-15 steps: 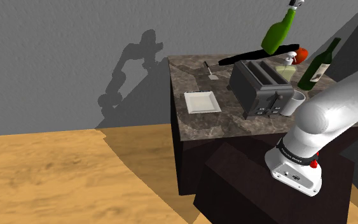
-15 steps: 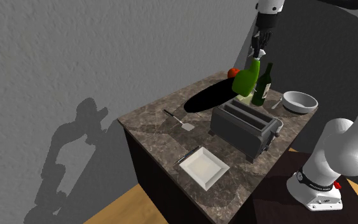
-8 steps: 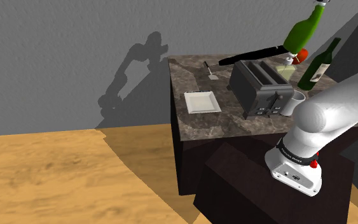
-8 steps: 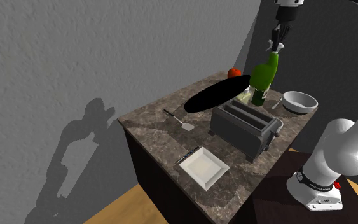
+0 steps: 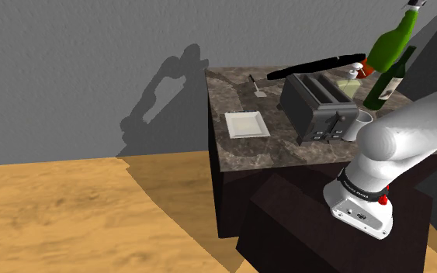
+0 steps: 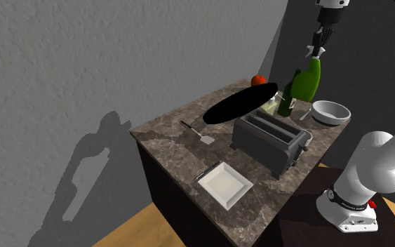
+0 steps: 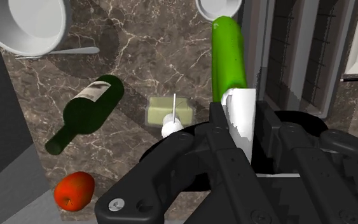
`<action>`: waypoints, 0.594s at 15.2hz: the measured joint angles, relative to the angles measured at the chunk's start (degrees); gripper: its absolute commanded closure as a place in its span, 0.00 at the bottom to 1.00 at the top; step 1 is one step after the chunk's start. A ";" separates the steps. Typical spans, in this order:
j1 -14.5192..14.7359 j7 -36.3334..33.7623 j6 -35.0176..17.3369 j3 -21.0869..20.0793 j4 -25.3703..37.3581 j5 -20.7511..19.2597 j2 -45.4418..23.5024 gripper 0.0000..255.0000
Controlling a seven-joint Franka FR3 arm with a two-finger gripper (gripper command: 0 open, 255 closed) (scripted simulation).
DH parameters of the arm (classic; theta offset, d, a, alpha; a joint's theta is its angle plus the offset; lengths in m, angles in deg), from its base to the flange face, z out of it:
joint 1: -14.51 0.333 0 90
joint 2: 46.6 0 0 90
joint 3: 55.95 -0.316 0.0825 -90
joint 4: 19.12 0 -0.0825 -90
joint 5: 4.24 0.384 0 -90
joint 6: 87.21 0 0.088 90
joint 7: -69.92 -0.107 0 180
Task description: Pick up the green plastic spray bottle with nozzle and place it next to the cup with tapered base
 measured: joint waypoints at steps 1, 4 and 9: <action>-0.10 -0.04 -0.75 0.02 -1.18 -0.18 0.46 1.00; -0.33 -0.40 -3.12 -0.02 -4.73 -0.60 1.72 1.00; -0.69 -1.19 -6.81 -0.19 -10.30 -1.22 3.66 1.00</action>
